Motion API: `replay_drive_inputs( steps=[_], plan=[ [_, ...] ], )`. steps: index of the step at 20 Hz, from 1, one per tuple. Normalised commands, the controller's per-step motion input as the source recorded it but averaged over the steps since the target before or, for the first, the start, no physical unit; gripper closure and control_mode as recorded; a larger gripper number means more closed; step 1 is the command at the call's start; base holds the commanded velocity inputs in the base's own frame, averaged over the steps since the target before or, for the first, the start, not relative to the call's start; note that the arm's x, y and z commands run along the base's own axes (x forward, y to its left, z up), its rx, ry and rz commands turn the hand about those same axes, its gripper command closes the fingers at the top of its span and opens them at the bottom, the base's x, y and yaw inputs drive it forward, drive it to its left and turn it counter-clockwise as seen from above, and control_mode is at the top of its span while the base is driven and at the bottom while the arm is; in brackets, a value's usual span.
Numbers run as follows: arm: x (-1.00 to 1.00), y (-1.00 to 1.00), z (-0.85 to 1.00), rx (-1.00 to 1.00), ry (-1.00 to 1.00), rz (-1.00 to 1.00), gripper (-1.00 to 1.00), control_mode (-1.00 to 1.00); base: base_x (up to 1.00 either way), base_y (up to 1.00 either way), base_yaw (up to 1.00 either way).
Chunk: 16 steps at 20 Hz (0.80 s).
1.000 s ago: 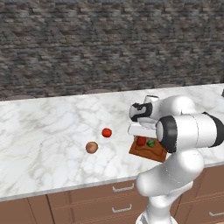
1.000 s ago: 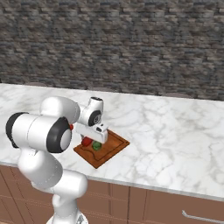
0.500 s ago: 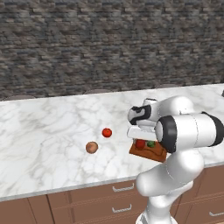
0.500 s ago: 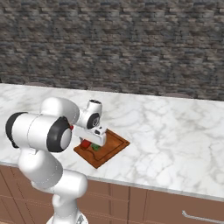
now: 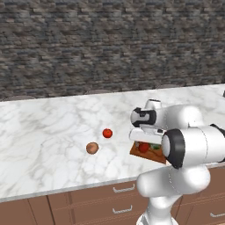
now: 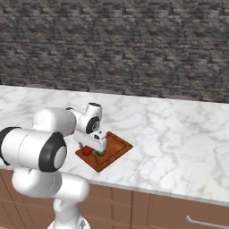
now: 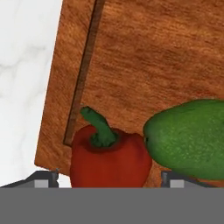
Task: Place the avocado, onion, tomato, and bell pepper on the cutting board.
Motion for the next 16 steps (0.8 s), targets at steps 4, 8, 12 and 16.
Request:
replay_drive_inputs(
  steps=[4,8,12,16],
  plan=[
    [-0.16,0.00,0.24,-0.01,-0.04,-0.02,-1.00,-1.00,0.00,0.00,0.00],
    [0.00,0.00,0.53,-0.02,-0.06,0.00,-1.00,-1.00,0.00,0.00,0.00],
    [0.00,0.00,0.97,0.00,-0.01,0.00,-1.00,-1.00,0.00,0.00,0.00],
    [0.00,0.19,1.00,0.00,0.00,0.00,-1.00,-1.00,0.00,0.00,0.00]
  ],
)
